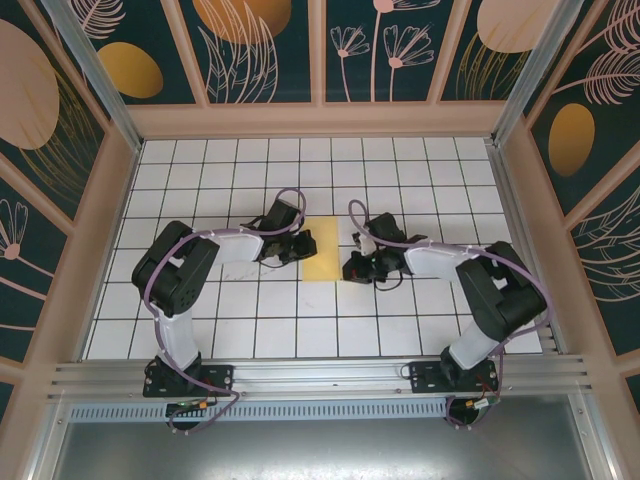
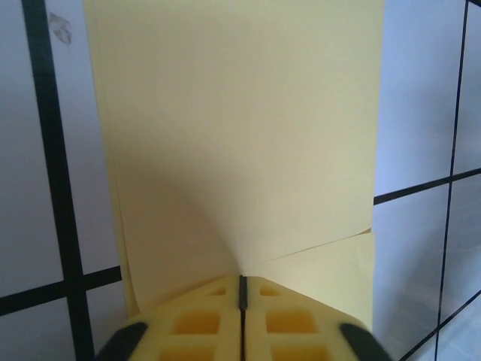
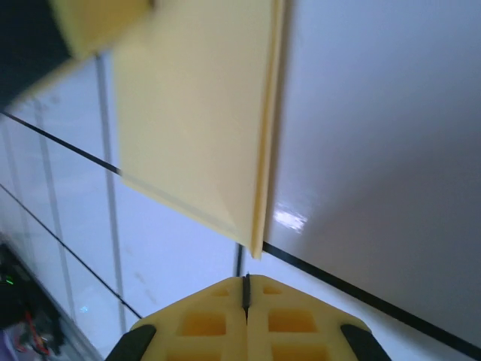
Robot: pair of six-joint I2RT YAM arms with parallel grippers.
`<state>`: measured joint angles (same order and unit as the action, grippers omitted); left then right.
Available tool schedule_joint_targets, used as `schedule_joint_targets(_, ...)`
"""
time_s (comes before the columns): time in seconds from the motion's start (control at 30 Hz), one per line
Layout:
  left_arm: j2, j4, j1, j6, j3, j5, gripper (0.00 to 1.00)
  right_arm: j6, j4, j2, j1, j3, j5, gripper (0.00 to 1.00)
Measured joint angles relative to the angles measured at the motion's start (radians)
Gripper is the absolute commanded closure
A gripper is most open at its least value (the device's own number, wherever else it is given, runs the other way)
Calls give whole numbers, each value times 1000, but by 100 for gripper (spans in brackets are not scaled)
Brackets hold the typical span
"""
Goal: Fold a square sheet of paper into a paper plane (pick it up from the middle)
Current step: Fold the triangle a second time at the center of the table, then turn over the paper at the center of the table.
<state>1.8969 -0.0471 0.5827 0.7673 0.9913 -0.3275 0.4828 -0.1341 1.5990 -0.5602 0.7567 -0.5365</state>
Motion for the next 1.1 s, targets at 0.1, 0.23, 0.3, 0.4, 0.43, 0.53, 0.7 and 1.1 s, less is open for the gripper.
schedule_joint_targets(0.1, -25, 7, 0, 14, 10, -5, 56, 51, 51, -34, 3, 8, 12, 79)
schedule_joint_targets(0.23, -99, 14, -3, 46, 27, -2, 47, 96, 126, -25, 30, 35, 25, 64)
schedule_joint_targets(0.3, -142, 14, -7, 58, 31, 8, 40, 109, 163, 2, 49, 57, 34, 57)
schedule_joint_targets(0.4, -197, 13, -21, 78, 26, 30, 34, 109, 209, 63, 61, 100, 42, 54)
schedule_joint_targets(0.43, -209, 9, -29, 83, 20, 35, 31, 107, 217, 83, 61, 114, 42, 53)
schedule_joint_targets(0.53, -241, -15, -62, 93, -26, 43, 22, 96, 246, 146, 61, 146, 36, 53)
schedule_joint_targets(0.7, -246, -29, -98, 87, -101, 45, 8, 71, 281, 205, 61, 149, 11, 56)
schedule_joint_targets(1.1, -278, -93, -98, 76, -159, -43, 3, -1, 311, 270, 63, 157, -71, 93)
